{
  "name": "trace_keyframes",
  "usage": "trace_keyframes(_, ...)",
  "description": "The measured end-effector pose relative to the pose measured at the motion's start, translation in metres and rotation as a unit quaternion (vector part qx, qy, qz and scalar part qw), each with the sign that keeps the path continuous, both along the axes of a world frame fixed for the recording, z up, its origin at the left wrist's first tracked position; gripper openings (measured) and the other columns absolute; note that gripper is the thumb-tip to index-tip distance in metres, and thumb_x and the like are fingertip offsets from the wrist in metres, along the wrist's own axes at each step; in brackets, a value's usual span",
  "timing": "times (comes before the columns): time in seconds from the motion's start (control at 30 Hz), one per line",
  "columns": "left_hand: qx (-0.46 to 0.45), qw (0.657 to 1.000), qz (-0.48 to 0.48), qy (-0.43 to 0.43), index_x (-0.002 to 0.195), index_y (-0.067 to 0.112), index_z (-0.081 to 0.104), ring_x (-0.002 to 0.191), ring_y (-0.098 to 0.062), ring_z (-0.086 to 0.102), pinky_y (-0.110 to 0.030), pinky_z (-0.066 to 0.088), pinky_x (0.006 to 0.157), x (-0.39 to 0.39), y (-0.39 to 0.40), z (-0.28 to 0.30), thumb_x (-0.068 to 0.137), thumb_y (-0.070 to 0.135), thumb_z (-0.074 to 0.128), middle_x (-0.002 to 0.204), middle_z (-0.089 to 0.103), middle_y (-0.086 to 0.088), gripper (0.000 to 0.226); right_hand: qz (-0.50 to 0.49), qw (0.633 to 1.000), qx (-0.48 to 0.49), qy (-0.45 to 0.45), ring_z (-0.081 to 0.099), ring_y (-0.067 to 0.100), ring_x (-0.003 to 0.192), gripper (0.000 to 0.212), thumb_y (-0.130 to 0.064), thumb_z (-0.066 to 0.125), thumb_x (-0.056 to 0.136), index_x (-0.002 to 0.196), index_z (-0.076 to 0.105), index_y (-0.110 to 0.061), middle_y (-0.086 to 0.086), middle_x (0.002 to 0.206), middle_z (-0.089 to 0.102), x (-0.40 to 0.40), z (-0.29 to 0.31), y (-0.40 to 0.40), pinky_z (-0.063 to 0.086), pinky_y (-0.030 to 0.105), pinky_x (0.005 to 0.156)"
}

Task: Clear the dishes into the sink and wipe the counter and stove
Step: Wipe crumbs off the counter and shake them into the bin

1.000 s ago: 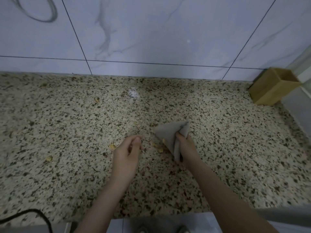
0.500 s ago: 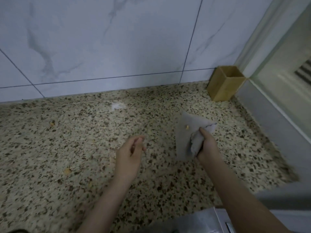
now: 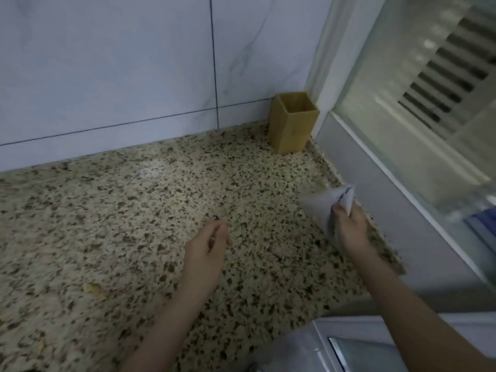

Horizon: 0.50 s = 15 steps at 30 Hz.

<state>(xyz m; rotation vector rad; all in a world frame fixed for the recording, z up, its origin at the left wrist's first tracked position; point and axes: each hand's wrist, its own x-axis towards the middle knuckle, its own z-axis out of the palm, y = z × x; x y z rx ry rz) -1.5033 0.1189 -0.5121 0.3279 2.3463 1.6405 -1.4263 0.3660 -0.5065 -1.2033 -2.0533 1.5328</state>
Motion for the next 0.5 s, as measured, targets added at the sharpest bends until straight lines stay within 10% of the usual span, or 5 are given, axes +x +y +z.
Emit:
trace_keyframes(0.1,-0.004,1.000,-0.019,-0.011,0.090,0.030,0.063,0.046,-0.010,0.043,-0.026,0.036,0.047,0.004,0.013,-0.005,0.097,0.028,0.041,0.072,0.062,0.005,0.023,0.054,0.997,-0.014,-0.062,0.052,0.034,0.108,0.042,-0.020,0.036,0.101,0.139,0.039,-0.004,0.022,0.128,0.051,0.009,-0.023,0.001,0.042,0.043,0.081)
trace_keyframes(0.5,0.055,0.996,0.049,-0.055,0.095,0.024,0.067,0.050,-0.013,0.048,-0.023,0.040,0.047,0.006,0.023,-0.019,0.099,0.027,0.037,0.074,0.063,-0.004,0.030,0.016,0.999,-0.020,-0.036,0.057,0.044,0.092,0.040,-0.034,0.034,0.101,0.130,0.050,-0.012,0.031,0.105,0.058,0.003,-0.053,-0.039,0.049,0.059,0.075)
